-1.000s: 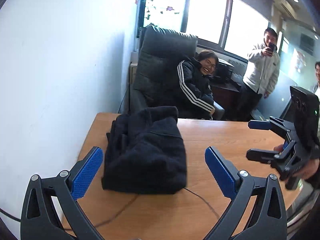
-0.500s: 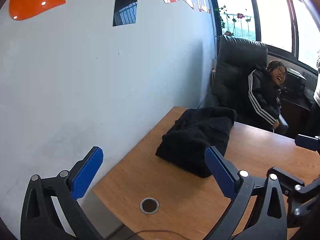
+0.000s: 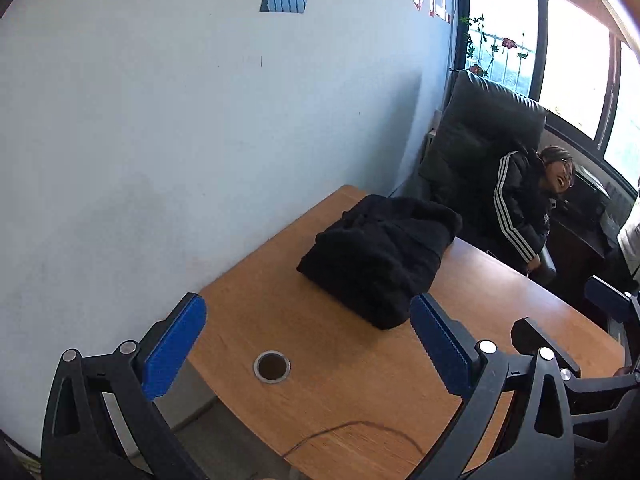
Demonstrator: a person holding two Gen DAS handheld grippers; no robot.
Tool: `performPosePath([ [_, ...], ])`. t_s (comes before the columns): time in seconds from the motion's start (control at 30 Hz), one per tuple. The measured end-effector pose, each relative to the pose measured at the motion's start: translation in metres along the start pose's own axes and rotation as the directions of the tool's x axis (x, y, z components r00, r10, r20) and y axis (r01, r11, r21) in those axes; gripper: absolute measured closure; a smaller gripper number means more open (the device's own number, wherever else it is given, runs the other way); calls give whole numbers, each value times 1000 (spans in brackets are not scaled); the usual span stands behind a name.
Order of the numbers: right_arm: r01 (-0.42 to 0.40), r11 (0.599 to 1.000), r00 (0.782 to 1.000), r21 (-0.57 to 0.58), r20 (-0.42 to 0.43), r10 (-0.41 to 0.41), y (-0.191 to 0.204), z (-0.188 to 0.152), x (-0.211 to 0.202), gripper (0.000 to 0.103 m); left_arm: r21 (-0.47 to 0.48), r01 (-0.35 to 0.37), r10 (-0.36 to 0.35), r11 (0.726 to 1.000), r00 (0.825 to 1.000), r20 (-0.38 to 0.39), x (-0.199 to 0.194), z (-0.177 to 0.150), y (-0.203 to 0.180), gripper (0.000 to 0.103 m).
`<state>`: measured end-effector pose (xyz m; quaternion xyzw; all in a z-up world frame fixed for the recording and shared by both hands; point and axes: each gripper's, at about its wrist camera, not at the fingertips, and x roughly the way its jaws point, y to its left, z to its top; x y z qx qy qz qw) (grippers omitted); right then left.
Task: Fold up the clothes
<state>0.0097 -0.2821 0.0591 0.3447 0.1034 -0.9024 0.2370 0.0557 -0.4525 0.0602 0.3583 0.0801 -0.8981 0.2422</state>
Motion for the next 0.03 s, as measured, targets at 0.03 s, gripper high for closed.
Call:
performPosePath([
  [0.03, -5, 1000, 1000, -3, -8, 5, 2, 3, 2, 0, 10, 0, 0, 1000, 1000, 4, 0, 4, 1, 0],
])
